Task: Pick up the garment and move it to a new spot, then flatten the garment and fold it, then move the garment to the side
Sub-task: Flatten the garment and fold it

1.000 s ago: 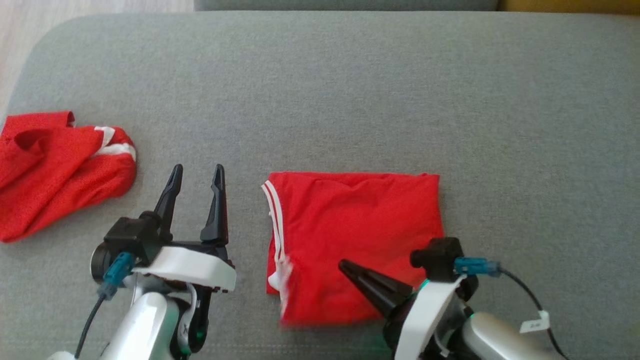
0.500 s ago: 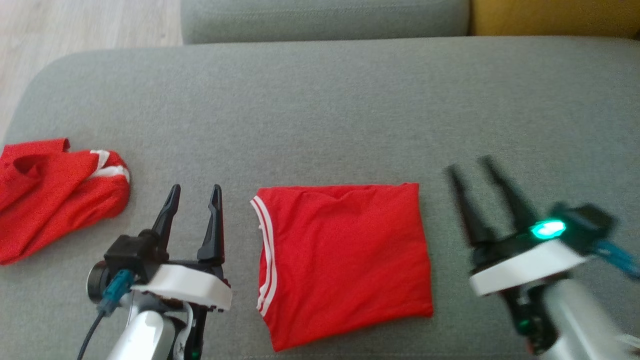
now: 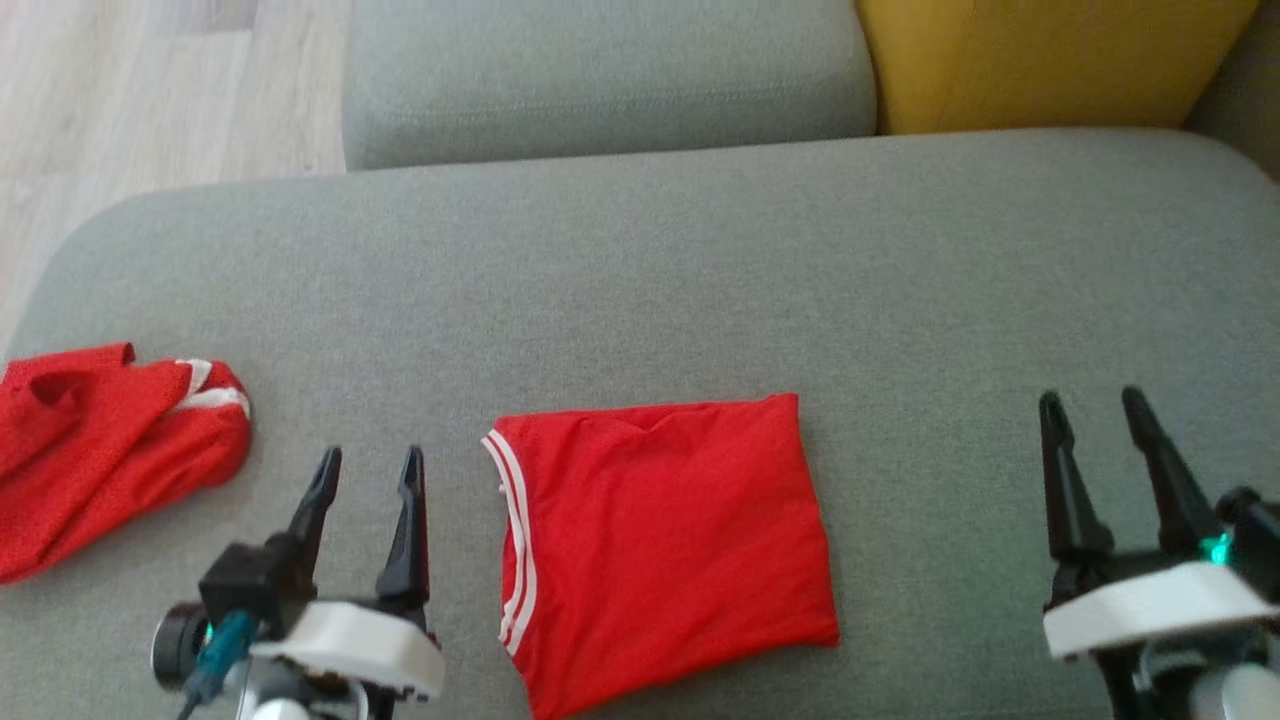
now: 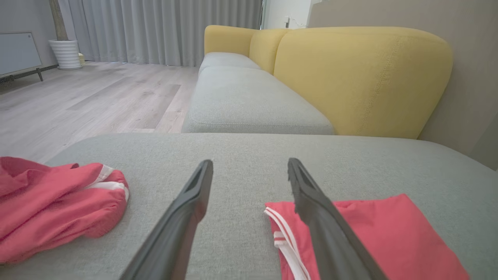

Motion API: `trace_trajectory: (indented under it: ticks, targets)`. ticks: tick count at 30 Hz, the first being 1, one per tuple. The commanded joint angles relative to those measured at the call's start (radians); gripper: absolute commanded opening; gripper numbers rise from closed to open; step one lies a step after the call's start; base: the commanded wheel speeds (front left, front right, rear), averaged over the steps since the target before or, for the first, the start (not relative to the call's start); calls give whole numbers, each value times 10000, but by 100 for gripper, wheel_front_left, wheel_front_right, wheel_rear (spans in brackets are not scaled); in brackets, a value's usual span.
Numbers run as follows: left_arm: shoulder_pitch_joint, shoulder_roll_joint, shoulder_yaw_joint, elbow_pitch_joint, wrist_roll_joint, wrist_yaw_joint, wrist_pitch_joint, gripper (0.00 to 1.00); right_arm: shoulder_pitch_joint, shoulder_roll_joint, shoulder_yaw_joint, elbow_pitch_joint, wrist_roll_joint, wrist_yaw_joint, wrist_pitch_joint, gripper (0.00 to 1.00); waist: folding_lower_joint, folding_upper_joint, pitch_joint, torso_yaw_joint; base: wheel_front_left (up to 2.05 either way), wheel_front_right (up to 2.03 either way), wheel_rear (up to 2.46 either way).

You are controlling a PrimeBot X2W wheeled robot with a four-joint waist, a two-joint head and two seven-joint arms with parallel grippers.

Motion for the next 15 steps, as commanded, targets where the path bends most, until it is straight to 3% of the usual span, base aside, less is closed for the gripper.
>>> trace_trajectory:
  ticks: [1,15]
  targets:
    - [-183,223,437,-429,-44,89,-18,100,-28,-5,135,-514,-147,75,127,100,0,-1,-143,-16,0,0,0]
    - [343,451,469,-587,-67,305,-2,100,699,241,64,-839,-439,75,672,100,0,-1,-440,111,0,0,0]
